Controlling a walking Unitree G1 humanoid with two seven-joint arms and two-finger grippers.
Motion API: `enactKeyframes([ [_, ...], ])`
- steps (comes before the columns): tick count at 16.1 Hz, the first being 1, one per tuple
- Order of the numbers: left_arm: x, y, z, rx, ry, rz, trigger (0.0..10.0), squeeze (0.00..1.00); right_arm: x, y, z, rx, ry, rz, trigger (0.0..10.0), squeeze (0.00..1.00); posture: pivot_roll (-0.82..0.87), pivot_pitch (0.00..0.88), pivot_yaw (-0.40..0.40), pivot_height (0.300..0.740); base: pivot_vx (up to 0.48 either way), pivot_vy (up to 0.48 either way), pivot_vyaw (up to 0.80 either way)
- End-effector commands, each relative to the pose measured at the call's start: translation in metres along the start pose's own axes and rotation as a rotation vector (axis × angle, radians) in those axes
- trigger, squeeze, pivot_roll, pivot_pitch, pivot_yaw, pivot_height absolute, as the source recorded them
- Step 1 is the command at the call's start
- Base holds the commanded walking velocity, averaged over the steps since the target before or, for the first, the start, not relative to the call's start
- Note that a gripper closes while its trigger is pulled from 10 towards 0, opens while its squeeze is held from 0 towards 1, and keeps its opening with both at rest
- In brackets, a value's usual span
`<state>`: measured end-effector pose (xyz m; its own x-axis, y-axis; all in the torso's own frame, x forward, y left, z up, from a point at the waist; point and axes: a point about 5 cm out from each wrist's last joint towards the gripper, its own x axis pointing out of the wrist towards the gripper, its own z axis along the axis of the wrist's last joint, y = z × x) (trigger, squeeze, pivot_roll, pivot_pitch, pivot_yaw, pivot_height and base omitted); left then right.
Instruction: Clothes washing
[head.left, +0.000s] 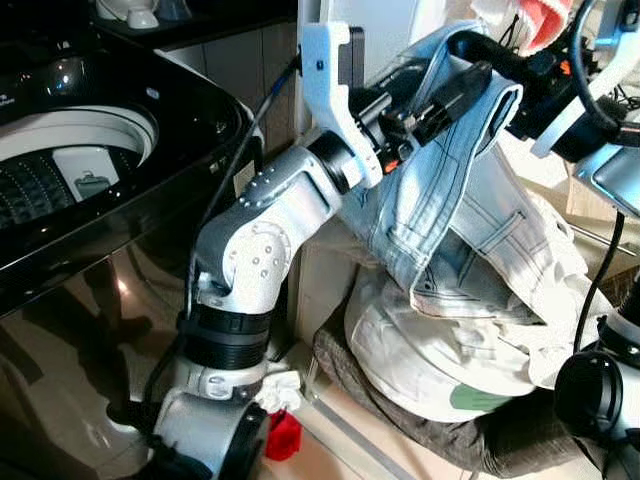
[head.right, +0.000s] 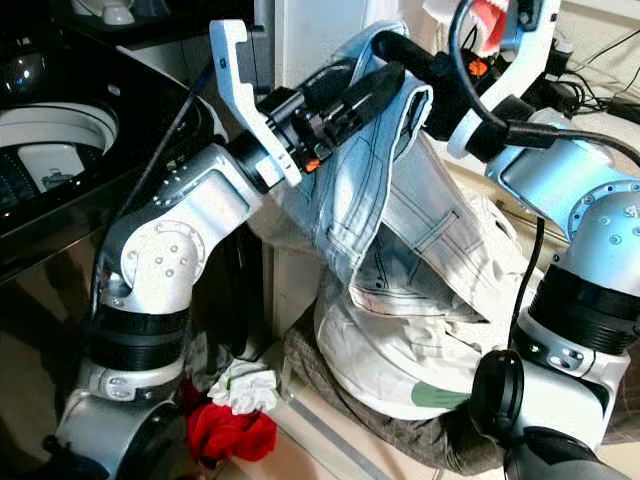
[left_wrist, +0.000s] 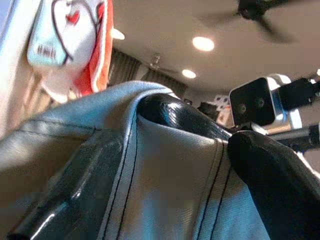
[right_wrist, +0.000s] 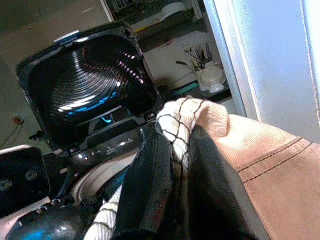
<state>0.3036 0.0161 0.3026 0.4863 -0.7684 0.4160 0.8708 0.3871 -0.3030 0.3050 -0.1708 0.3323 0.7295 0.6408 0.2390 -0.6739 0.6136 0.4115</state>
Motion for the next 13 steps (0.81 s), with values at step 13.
enactKeyframes([
  [13, -0.005, -0.02, -0.022, -0.265, 0.239, -0.125, 10.0, 0.0, 0.001, -0.004, -0.01, -0.086, 0.063, -0.094, 0.0, 0.0, -0.04, 0.0, -0.08, 0.74, 0.0, 0.0, 0.0],
])
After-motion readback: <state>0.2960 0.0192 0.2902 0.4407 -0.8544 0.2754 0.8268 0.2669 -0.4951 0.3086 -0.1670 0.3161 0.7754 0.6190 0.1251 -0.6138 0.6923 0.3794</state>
